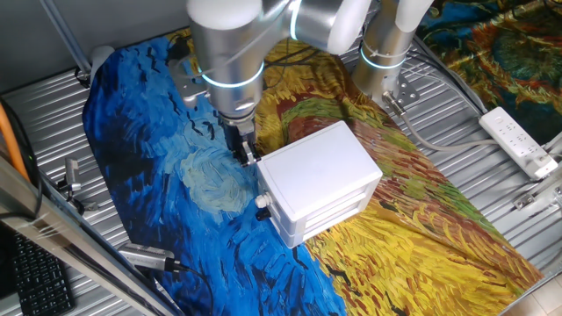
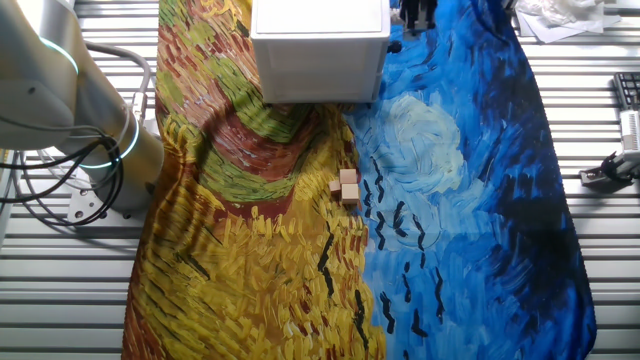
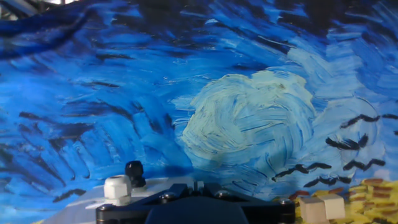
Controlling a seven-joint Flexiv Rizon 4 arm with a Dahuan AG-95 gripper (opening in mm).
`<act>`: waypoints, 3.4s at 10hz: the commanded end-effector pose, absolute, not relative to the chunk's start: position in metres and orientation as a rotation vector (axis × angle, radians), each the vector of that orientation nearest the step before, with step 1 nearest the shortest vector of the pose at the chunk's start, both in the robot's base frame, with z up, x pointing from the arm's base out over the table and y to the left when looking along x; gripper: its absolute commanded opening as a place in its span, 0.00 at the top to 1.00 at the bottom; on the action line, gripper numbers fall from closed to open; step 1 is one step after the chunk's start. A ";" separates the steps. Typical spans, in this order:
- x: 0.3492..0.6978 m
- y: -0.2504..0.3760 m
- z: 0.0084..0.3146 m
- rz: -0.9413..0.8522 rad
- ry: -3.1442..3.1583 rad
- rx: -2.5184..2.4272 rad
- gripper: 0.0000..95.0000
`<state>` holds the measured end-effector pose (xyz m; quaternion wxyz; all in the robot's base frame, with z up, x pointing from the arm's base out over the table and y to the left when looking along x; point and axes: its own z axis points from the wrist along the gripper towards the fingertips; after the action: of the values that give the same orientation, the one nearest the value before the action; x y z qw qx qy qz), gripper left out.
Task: Take something out of a drawer
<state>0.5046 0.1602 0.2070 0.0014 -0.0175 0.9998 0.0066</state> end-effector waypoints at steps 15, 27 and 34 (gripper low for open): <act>0.508 0.240 0.210 -0.007 3.121 0.102 1.00; 0.509 0.245 0.200 -0.021 3.093 0.059 0.60; 0.512 0.248 0.185 -0.030 3.089 0.064 0.60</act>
<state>0.5122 0.2470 0.1830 0.0275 0.0202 0.9994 -0.0100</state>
